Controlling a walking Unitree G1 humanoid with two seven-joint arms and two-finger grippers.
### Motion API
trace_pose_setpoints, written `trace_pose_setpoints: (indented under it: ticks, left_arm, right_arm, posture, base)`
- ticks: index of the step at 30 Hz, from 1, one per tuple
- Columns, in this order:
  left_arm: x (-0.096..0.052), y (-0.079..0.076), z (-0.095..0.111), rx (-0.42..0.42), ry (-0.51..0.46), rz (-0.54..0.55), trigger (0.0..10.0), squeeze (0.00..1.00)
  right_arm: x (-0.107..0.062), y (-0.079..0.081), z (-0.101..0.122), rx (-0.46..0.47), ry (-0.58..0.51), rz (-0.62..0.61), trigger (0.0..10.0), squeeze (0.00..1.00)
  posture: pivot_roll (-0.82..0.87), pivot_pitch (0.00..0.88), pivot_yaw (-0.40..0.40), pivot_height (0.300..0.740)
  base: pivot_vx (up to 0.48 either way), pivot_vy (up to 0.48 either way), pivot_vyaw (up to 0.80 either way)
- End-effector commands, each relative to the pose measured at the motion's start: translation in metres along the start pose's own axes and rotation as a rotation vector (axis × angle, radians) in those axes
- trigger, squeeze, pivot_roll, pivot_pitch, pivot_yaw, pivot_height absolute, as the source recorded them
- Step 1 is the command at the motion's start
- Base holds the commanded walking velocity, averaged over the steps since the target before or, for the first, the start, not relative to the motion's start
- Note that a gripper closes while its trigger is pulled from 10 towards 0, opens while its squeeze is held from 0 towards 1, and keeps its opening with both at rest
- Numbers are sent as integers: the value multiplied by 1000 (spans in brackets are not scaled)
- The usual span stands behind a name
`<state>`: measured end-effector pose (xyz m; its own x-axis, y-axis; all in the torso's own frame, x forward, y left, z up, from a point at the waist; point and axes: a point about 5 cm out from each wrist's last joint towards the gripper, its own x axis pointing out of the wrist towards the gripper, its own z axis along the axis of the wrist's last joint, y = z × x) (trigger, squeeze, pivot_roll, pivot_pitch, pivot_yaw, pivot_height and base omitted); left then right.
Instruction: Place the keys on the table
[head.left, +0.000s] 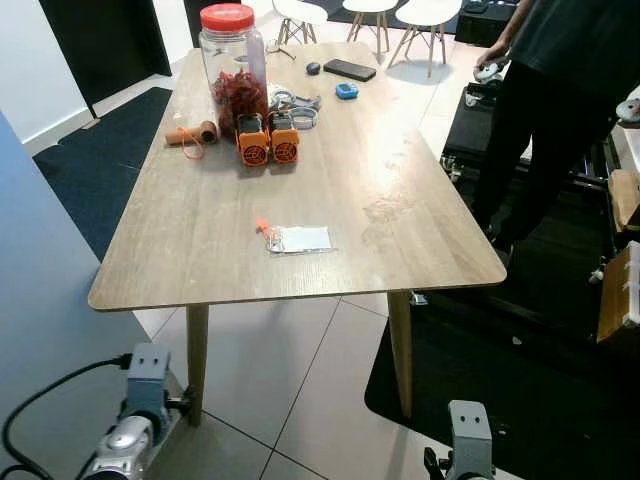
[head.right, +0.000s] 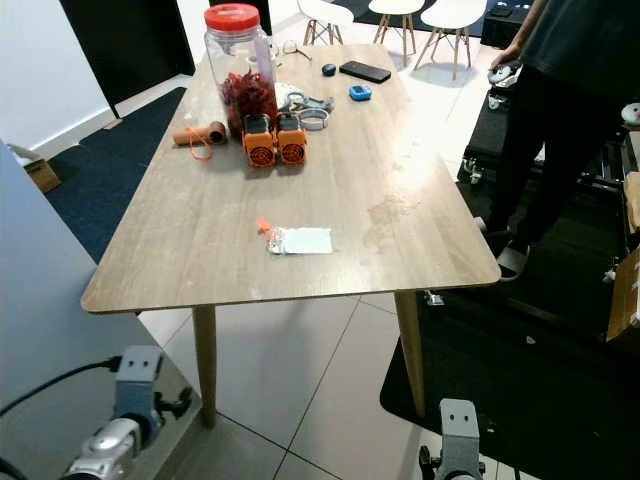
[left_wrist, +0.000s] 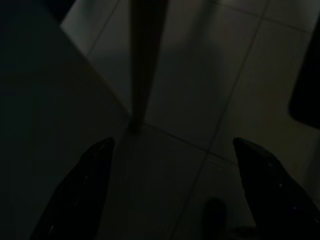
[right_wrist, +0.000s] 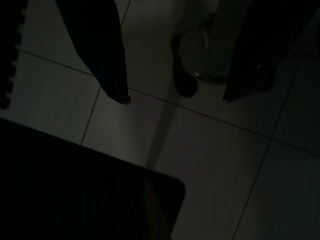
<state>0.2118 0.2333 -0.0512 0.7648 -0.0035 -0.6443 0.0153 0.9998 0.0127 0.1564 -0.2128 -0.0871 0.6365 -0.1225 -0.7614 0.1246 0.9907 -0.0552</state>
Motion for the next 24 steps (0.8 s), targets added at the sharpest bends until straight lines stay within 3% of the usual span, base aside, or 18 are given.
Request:
trace_pose_setpoints:
  ticks: [1, 24]
  left_arm:
    - [1, -4, 0, -14, -8, -5, 10000, 0]
    - [8, -27, 5, -50, -35, -43, 10000, 0]
  right_arm:
    - [-1, 0, -4, 7, 20, 2, 10000, 0]
    - [1, 5, 0, 17, 14, 10, 10000, 0]
  posture:
    - [24, 32, -2, 740]
    - [26, 9, 2, 740]
  base:
    - [0, 0, 0]
    - [-23, 0, 0]
